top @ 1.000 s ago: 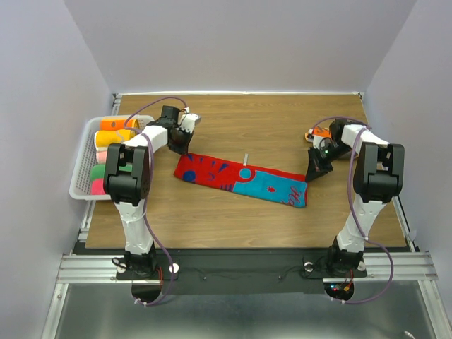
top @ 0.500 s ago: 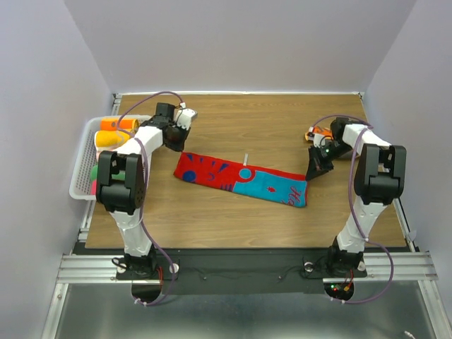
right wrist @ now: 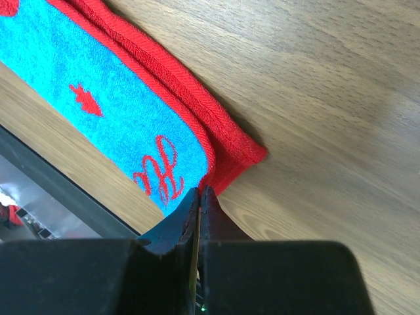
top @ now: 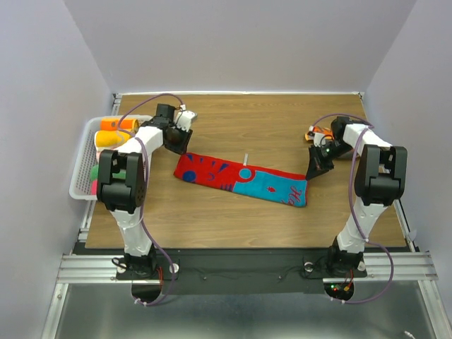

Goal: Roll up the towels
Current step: Fold the towel

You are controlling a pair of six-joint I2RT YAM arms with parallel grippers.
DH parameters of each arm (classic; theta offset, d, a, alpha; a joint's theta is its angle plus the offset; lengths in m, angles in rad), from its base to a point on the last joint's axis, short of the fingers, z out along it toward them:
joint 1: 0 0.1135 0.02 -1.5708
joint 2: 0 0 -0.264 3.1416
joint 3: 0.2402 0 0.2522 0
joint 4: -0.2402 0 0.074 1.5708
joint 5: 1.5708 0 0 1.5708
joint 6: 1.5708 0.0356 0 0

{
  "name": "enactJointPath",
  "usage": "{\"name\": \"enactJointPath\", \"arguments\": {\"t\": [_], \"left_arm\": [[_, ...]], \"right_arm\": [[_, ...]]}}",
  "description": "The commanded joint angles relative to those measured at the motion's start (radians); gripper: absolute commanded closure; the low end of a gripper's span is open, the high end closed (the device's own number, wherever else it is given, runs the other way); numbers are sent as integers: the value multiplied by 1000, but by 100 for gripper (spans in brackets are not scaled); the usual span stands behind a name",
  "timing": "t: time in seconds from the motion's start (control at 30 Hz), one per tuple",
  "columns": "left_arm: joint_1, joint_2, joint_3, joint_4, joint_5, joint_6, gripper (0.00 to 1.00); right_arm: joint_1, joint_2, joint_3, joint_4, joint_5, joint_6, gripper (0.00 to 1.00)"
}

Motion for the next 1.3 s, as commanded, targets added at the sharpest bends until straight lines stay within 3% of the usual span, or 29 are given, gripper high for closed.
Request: {"name": "enactJointPath", "arguments": {"t": [0.0,0.43,0.53,0.77,1.27], "left_arm": [[5,15,-11,-15,15,-11,57],[5,84,33,-24,46,-7,58],[5,90,35,-20,48,-12,63],[5,67,28,-18,46,-15,100],[5,-105,-105,51,-8,-3,100]], "right_arm": [[2,-26,-2,-13,-19,-14,99],[2,-11,10,-16,-19,-9,99],[2,-8,8,-14,-17,-11,99],[2,-8,11,-17,-16,-11,99],[2,-39,2,-17,1,-23,99]]}}
